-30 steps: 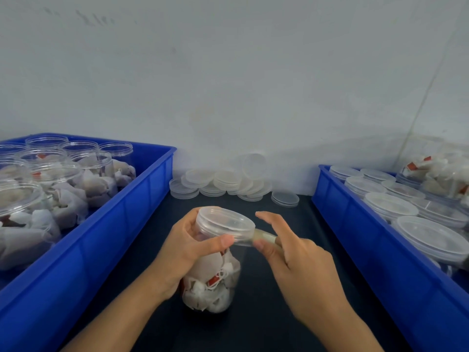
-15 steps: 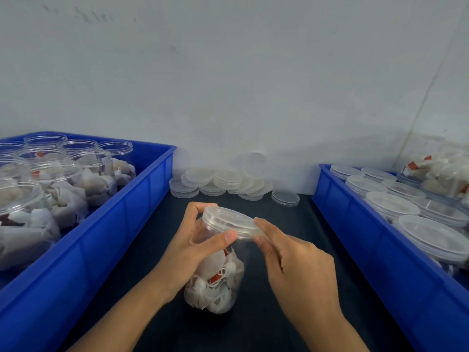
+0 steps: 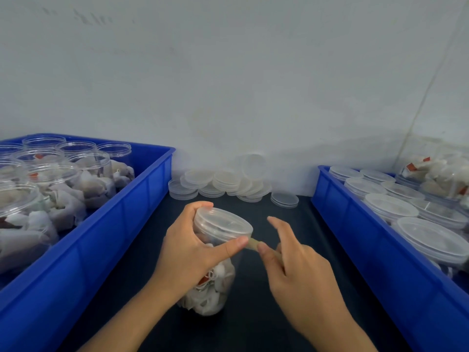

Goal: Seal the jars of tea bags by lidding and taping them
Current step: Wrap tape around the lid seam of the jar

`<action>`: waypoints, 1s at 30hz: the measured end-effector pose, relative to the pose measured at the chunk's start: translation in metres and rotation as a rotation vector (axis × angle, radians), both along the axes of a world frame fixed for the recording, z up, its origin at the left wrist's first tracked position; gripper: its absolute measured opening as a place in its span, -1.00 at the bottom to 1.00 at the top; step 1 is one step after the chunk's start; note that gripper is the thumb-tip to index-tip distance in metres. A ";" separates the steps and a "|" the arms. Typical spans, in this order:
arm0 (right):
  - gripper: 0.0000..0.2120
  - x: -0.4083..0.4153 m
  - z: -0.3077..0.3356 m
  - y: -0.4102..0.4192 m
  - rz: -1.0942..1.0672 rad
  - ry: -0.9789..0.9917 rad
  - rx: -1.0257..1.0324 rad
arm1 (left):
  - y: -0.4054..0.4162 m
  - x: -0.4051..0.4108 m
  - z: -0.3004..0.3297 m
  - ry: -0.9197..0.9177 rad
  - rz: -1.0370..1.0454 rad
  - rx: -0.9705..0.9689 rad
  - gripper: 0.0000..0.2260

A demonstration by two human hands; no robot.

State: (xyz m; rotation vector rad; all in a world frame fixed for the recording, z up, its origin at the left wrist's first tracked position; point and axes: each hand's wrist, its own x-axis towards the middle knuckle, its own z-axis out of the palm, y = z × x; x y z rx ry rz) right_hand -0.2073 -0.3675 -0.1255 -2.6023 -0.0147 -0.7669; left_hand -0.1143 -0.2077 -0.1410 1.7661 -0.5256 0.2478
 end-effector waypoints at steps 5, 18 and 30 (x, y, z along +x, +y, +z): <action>-0.48 0.000 0.007 -0.003 -0.008 -0.034 -0.047 | 0.001 0.002 0.002 0.049 -0.047 -0.047 -0.24; -0.65 0.010 -0.006 0.009 -0.023 -0.076 -0.068 | 0.007 0.001 -0.002 0.026 -0.164 -0.026 -0.23; -0.52 0.008 -0.006 0.018 -0.037 -0.093 -0.137 | -0.002 -0.005 -0.002 -0.061 0.050 0.087 -0.19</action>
